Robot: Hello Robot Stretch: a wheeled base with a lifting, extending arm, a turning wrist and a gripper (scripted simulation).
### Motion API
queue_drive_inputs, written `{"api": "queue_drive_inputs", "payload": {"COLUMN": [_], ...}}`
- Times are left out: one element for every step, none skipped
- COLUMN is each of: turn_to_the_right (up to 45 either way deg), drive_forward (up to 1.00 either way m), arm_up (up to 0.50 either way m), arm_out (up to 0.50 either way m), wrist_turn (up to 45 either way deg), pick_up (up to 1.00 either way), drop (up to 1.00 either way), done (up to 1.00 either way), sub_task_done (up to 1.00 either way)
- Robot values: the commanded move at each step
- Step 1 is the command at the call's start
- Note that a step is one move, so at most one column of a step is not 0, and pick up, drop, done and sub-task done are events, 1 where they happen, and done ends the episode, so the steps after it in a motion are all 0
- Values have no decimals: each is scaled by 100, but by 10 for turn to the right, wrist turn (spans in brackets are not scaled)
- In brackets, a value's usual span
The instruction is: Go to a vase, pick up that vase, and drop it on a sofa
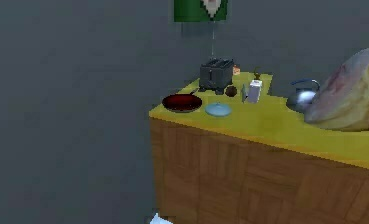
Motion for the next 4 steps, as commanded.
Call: {"api": "queue_drive_inputs", "payload": {"turn_to_the_right": [60, 0, -450, -360], "drive_forward": [0, 25, 0, 0], "arm_up": [0, 0, 0, 0], "arm_out": [0, 0, 0, 0], "wrist_turn": [0, 0, 0, 0], "pick_up": [0, 0, 0, 0], "drop": [0, 0, 0, 0], "done": [0, 0, 0, 0], "sub_task_done": [0, 0, 0, 0]}}
